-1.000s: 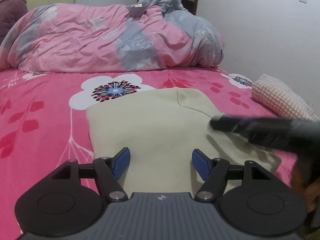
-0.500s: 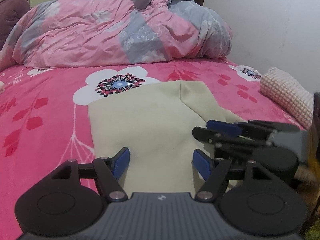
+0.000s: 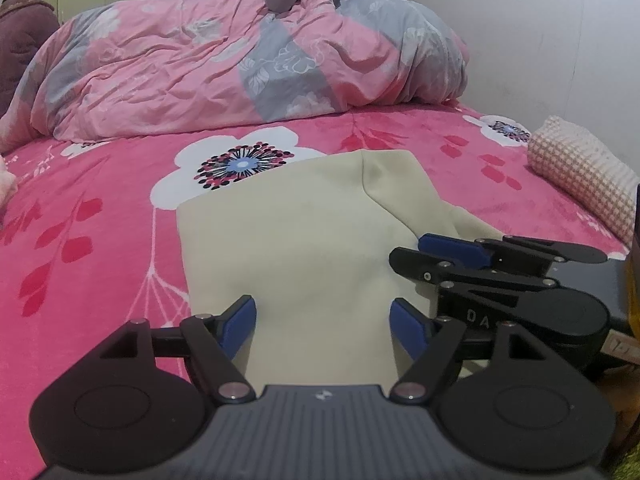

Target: Fold clothes

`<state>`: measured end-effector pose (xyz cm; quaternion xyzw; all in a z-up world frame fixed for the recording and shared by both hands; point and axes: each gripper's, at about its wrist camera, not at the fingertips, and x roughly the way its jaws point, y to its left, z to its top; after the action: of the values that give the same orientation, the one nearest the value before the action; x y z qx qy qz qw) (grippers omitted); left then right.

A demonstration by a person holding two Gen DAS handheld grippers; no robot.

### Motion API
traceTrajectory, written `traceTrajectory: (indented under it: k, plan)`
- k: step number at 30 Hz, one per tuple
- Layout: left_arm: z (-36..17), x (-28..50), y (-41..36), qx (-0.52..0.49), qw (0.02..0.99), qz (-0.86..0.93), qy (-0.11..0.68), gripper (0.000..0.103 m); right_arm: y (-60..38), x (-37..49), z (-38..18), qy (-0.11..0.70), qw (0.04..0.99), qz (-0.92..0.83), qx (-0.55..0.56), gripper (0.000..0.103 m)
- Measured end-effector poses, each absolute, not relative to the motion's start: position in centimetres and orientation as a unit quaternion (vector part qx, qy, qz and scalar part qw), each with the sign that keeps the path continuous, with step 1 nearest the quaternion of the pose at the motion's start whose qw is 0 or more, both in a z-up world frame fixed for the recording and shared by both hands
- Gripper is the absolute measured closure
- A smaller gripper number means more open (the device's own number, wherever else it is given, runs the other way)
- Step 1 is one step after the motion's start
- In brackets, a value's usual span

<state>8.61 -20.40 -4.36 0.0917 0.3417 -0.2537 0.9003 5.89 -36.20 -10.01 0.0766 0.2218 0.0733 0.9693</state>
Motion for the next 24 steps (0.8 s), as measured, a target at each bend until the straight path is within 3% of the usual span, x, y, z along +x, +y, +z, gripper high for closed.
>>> traceTrajectory:
  k: [24]
  plan:
    - [-4.0, 7.6, -19.5, 0.114, 0.904, -0.255, 0.322, 0.021, -36.7, 5.6, -10.3, 0.213, 0.969, 0.083, 0.097, 0.077]
